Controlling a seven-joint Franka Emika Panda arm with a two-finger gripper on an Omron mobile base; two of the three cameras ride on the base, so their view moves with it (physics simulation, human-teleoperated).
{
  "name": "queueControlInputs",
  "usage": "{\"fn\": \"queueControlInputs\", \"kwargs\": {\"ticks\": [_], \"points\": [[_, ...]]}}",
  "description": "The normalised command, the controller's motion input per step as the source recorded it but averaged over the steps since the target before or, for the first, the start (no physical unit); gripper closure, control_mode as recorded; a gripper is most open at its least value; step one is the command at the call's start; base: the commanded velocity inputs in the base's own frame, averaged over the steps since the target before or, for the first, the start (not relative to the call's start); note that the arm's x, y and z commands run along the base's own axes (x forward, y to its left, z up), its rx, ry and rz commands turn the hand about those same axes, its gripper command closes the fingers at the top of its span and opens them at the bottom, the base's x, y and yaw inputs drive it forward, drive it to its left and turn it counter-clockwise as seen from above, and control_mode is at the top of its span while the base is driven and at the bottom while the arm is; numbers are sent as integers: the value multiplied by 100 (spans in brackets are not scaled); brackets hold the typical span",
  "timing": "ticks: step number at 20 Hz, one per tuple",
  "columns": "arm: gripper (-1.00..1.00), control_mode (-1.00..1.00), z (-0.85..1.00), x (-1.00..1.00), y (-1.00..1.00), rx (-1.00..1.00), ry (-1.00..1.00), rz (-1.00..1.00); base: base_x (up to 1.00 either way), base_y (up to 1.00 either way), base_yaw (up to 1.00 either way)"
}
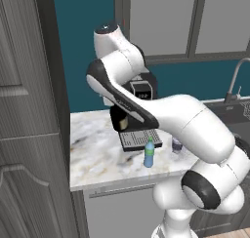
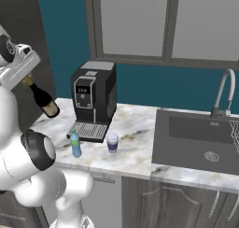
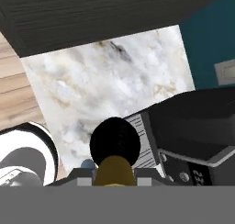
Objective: Move the drinks to the dining counter.
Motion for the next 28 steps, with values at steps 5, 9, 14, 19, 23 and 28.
{"fn": "queueControlInputs", "kwargs": {"ticks": [5, 9, 14, 19, 23, 28], "points": [[100, -100, 22, -65, -56, 11, -22, -21, 0, 0, 0], [100, -100, 59, -77, -27, 11, -20, -18, 0, 0, 0], [100, -100, 37, -57, -11, 4, -19, -20, 0, 0, 0], [100, -100, 8, -42, -13, 6, -4, -26, 0, 0, 0], [100, -100, 11, -39, -20, 13, -4, -24, 0, 0, 0], [100, -100, 31, -47, -23, 14, -15, -10, 0, 0, 0]]}}
